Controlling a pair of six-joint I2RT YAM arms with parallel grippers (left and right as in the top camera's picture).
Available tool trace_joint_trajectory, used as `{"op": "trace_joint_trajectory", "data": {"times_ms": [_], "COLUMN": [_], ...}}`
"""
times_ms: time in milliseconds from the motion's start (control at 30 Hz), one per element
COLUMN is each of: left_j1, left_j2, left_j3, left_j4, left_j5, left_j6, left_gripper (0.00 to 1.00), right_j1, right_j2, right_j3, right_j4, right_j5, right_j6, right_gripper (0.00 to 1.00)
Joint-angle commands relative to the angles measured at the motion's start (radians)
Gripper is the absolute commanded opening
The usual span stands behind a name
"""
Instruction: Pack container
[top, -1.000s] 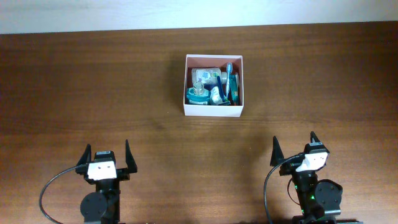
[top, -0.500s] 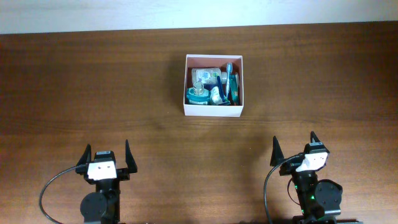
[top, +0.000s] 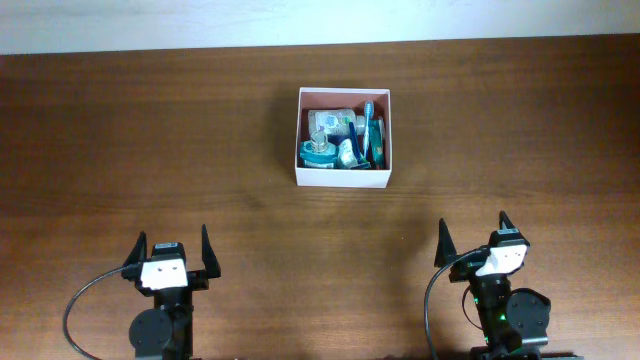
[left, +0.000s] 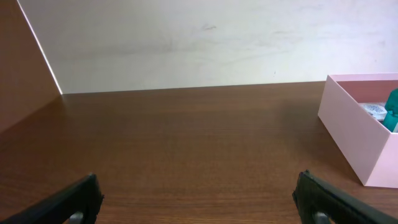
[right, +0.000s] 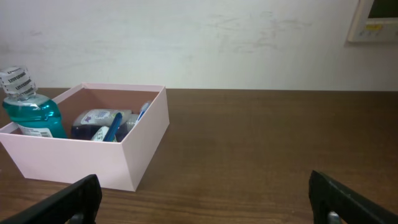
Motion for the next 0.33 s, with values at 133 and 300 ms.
{"op": "trace_joint_trajectory", "data": {"times_ms": [133,300], "left_j1": [-0.005,-0.005], "left_j2": [-0.009,-0.009], "left_j3": [-0.003,-0.003], "left_j4": [-0.003,-0.003], "left_j5": [-0.004,-0.005], "left_j6": [0.019,0.019], "left_gripper": [1.0,0.99], "right_j1": [0.005,0.005], "right_j2": [-0.011,-0.011], "right_j3": [-0.005,-0.005], "right_j4": [-0.006,-0.006], "right_j5": [0.008,0.008], "right_j6": [0.005,0.005], "right_gripper": [0.98,0.98]}}
